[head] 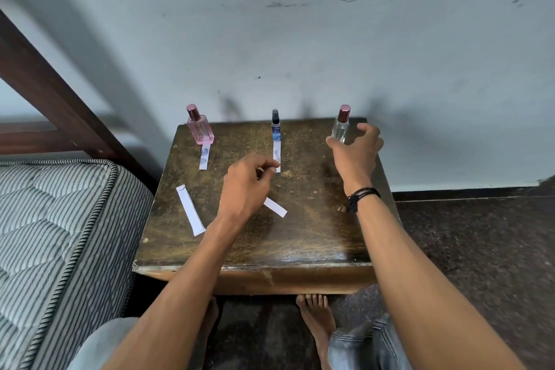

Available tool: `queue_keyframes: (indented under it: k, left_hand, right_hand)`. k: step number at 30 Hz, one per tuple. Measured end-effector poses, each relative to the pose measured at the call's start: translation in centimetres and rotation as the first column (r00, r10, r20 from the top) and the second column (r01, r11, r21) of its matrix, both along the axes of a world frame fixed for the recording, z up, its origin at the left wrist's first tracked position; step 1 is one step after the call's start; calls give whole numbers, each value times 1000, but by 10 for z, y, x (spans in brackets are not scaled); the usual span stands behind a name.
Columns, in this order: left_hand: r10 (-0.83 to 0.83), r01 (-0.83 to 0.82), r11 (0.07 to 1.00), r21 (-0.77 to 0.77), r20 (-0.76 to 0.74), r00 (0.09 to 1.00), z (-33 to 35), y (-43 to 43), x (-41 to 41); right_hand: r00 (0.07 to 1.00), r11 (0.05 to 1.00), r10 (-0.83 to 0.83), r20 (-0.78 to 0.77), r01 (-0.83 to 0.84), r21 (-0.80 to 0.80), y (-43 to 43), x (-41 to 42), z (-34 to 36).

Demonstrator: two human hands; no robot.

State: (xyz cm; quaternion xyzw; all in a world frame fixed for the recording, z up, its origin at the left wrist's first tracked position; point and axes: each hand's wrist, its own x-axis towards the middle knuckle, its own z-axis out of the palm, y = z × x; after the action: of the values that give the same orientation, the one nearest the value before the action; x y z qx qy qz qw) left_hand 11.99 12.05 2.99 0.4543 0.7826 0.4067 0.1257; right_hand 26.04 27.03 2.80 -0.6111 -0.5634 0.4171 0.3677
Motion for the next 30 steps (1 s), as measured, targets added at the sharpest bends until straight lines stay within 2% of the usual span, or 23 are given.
queue_keyframes:
  k: [7,12,24,27,30]
  left_hand:
    - [-4,4,1000,-5,0,1000,1,-1,0]
    - [3,-3,1000,-10,8,1000,1,-3,-3]
    - [34,-35,999,11,28,999,8,-7,-8]
    - [28,-28,1000,14,26,999,10,-9,-11]
    - [42,-44,998,33,50,998,13,-12,-17]
  right_hand:
    - [980,989,87,181,-107,105,7,-6,-7]
    - [974,986,64,216,-96,139,11,-6,-11]
    - [985,973,40,166,-76,220,3,-3,-7]
    - [987,965,101,124,-128,229,-2,-2,0]
    - [972,952,234,-5,-228,205,-16,-1,7]
